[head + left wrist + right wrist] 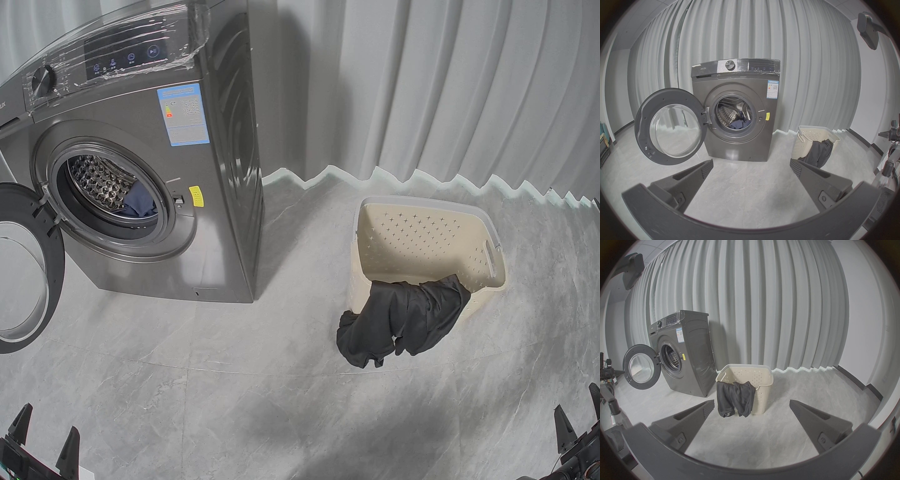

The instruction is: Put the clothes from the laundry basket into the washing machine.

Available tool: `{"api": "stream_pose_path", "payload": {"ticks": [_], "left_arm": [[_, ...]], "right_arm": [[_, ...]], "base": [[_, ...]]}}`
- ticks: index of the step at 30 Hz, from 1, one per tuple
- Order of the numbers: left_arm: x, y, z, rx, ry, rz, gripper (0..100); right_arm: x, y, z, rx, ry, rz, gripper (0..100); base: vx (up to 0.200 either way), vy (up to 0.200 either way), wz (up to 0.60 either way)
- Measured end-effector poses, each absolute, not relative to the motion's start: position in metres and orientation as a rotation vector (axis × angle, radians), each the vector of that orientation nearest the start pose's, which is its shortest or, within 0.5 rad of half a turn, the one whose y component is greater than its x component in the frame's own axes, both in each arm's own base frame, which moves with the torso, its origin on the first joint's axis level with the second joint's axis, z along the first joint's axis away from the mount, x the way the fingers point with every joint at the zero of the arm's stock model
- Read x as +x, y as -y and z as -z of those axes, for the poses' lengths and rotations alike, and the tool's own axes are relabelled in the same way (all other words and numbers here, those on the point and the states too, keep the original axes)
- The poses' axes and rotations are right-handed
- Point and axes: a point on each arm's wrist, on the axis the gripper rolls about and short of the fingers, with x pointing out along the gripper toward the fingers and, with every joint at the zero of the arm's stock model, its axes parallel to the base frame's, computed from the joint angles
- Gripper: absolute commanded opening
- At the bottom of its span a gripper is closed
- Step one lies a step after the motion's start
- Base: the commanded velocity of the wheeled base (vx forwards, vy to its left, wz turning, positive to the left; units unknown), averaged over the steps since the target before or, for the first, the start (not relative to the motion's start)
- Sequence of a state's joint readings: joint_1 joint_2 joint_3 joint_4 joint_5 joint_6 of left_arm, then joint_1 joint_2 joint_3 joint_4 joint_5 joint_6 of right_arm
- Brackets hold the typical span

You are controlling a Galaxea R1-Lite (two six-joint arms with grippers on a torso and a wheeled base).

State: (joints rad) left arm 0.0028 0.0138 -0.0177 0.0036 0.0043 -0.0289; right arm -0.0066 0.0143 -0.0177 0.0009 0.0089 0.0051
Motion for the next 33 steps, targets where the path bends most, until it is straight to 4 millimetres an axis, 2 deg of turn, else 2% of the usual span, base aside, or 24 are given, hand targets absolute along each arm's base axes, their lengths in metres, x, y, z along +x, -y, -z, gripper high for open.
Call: {"api": "stream_pose_path", "payload": {"ticks": [9,18,22,26,29,33], "left_arm": [[-0.023,0.0,-0.08,-0.03,0.001,-0.007,100],[-0.023,0.0,-0.08,-0.029,-0.001,-0.008,100],[-0.023,0.0,-0.08,-0.03,0.0,-0.008,100],[-0.023,0.0,-0.08,-0.033,0.0,-0.009,100],[-0.023,0.0,-0.08,-0.034,0.0,-0.009,100],[-0.023,0.0,-0.08,-0.035,-0.001,-0.009,100]], "right_arm": [[-0.023,0.0,-0.081,0.0,0.001,-0.002,100],[-0.023,0.0,-0.082,-0.001,0.011,-0.001,100],[-0.025,0.0,-0.092,-0.001,0.088,-0.003,100],[-0.029,-0.001,-0.113,0.001,0.159,-0.011,100],[-0.024,-0.001,-0.123,0.003,0.133,-0.028,100],[-0.009,-0.001,-0.133,0.006,0.03,-0.058,100]], "base": [[0.0,-0.2,0.0],[0.0,0.0,0.0],[0.0,0.0,0.0],[0.0,0.0,0.0],[0.0,0.0,0.0],[0.0,0.0,0.0]]}}
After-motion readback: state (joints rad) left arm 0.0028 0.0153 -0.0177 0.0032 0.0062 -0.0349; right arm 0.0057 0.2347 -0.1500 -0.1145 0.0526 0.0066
